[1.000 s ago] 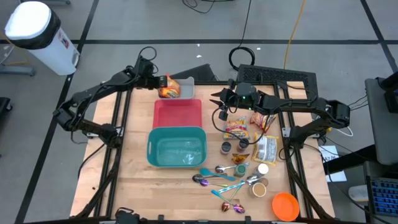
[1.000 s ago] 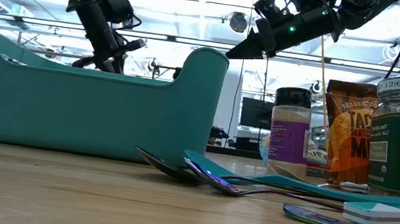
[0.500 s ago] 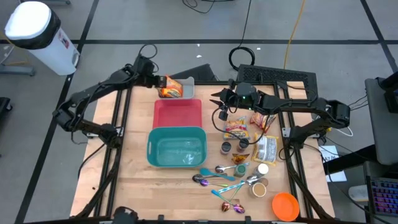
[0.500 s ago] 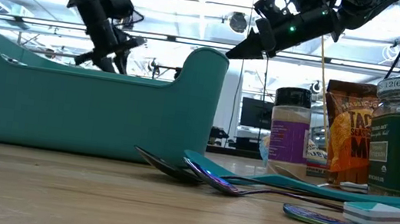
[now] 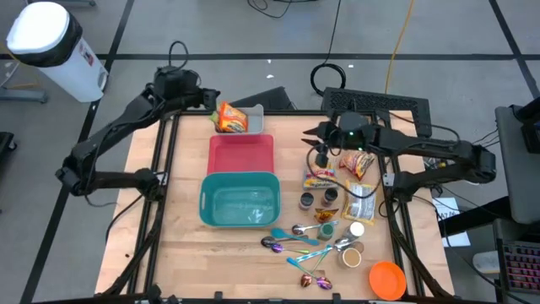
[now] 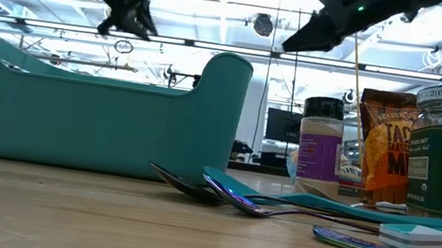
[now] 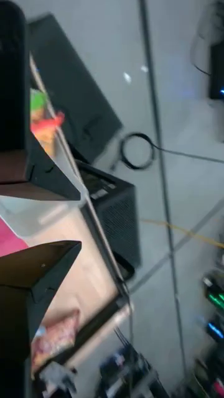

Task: Pick & Place Food Item
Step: Put the red noodle pack into the gray bin

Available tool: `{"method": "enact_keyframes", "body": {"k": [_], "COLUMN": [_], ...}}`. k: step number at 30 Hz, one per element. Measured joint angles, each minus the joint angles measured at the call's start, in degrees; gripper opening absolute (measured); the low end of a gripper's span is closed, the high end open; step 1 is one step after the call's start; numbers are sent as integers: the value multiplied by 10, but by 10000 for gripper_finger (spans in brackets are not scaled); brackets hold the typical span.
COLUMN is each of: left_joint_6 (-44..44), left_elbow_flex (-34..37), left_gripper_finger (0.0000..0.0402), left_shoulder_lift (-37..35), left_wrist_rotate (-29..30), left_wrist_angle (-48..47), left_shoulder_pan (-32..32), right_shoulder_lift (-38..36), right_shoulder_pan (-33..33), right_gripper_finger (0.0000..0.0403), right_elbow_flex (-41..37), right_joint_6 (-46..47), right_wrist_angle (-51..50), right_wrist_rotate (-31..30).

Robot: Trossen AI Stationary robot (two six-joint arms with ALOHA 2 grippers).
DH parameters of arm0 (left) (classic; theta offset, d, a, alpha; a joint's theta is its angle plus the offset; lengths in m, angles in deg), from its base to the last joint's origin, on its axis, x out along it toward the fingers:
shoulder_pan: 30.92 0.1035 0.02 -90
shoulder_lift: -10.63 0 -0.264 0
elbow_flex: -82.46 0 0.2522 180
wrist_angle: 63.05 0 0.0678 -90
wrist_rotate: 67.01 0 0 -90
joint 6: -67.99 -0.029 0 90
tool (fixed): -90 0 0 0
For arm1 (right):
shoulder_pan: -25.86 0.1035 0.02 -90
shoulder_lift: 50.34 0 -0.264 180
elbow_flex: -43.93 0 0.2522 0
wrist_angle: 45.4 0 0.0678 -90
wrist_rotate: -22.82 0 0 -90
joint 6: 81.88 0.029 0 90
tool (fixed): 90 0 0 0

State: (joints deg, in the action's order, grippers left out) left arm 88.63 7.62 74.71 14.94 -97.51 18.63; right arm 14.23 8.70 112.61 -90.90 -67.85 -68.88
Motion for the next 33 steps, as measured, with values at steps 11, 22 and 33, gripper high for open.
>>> {"method": "enact_keyframes", "body": {"k": [11, 22, 33], "left_joint_6": [-29, -80, -85], "left_elbow_flex": [0, 0, 0], "left_gripper_finger": [120, 120, 120], "left_shoulder_lift": [-7, 34, 61], "left_wrist_rotate": [5, 7, 6], "left_wrist_angle": [79, 89, 102], "left_shoulder_pan": [-39, -69, -69], "right_shoulder_lift": [-86, -69, 5], "right_shoulder_pan": [3, 26, 64], "right_gripper_finger": [119, 202, 188], "right_elbow_flex": [-17, -95, -96], "right_joint_6": [110, 177, 260], "right_wrist_angle": [-203, -353, -484], "right_wrist_rotate": [-41, -123, -134]}}
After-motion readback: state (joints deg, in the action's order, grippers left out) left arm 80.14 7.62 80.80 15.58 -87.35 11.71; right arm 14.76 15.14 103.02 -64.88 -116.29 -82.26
